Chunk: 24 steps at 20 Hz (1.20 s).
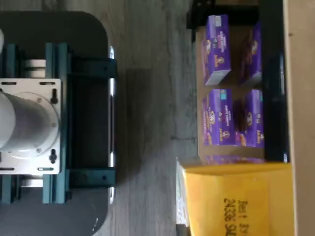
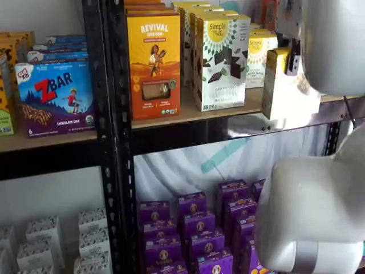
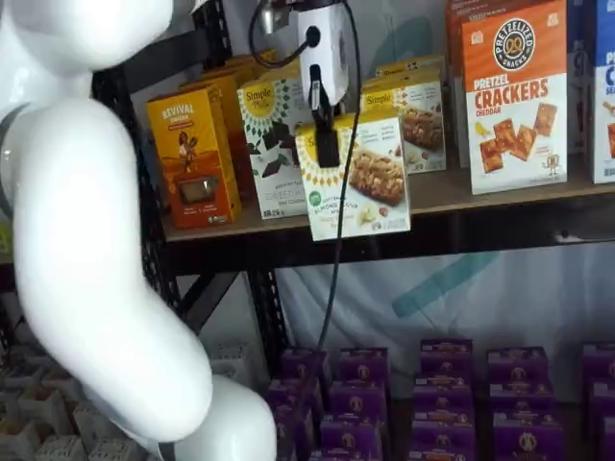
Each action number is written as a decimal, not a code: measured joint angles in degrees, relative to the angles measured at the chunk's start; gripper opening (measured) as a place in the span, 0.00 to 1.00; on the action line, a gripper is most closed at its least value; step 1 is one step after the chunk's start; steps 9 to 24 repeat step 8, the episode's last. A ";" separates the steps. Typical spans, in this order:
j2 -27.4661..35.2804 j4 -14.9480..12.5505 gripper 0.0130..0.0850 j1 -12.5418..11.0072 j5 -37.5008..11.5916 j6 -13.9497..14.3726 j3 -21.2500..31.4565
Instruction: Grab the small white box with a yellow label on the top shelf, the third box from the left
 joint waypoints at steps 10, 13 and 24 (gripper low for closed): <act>-5.21 -0.33 0.28 0.68 0.31 0.65 5.06; -5.21 -0.33 0.28 0.68 0.31 0.65 5.06; -5.21 -0.33 0.28 0.68 0.31 0.65 5.06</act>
